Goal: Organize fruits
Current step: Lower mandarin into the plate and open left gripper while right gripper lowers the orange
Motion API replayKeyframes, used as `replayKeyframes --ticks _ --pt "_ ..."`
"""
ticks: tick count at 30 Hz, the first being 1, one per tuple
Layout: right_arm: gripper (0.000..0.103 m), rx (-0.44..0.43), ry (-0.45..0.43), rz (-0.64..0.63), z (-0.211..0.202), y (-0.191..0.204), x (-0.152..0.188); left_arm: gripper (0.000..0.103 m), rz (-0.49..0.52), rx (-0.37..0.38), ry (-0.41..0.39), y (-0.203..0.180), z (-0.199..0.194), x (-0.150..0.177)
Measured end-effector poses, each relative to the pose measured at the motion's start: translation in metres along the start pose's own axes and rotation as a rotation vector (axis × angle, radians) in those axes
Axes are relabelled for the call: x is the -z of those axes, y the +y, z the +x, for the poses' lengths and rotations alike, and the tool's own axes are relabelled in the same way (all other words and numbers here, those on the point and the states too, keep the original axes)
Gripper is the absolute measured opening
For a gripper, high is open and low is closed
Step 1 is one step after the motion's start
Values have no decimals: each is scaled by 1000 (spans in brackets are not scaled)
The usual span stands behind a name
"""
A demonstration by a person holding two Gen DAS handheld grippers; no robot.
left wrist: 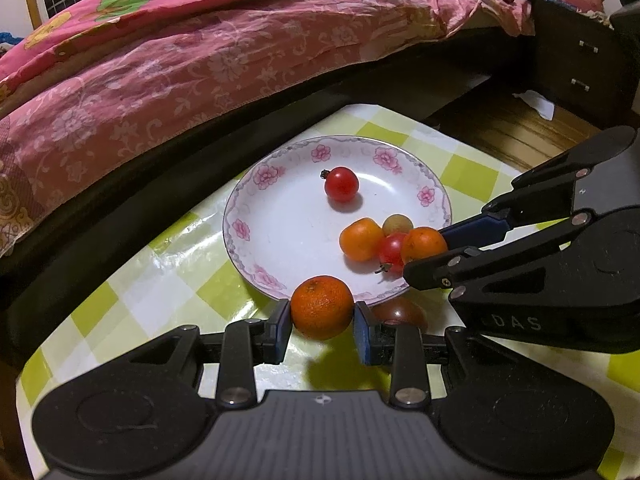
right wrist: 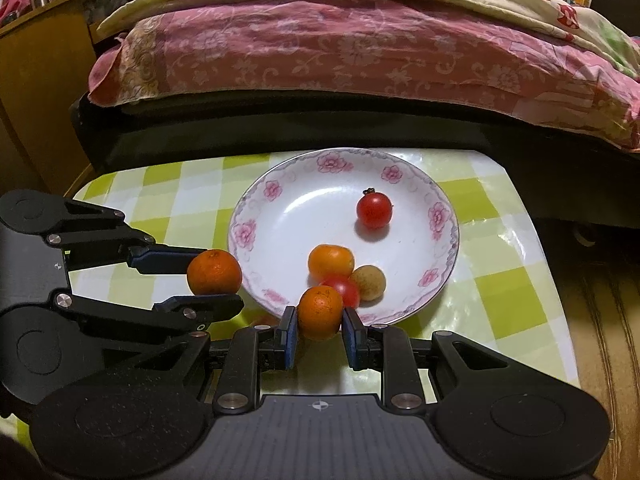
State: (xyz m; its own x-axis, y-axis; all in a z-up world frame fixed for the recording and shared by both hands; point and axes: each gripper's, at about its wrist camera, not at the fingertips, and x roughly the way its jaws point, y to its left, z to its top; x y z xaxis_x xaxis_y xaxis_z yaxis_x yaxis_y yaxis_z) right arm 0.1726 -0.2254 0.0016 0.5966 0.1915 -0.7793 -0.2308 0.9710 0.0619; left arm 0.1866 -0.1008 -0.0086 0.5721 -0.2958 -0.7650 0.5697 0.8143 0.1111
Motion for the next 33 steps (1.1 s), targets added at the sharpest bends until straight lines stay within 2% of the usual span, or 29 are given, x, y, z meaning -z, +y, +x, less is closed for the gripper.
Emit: replayKeyframes --ticks 9,14,25,33 --pt "21 4 -12 15 8 -7 -3 39 27 17 -9 -8 6 -4" --pt "21 -2 -18 28 8 -10 -4 40 -2 34 -11 -1 6 -4" --pt "21 -19 -13 79 14 -19 -6 40 -24 20 -18 2 16 -9" --pt "21 0 -5 72 26 -25 -6 39 -42 24 -13 3 25 -12"
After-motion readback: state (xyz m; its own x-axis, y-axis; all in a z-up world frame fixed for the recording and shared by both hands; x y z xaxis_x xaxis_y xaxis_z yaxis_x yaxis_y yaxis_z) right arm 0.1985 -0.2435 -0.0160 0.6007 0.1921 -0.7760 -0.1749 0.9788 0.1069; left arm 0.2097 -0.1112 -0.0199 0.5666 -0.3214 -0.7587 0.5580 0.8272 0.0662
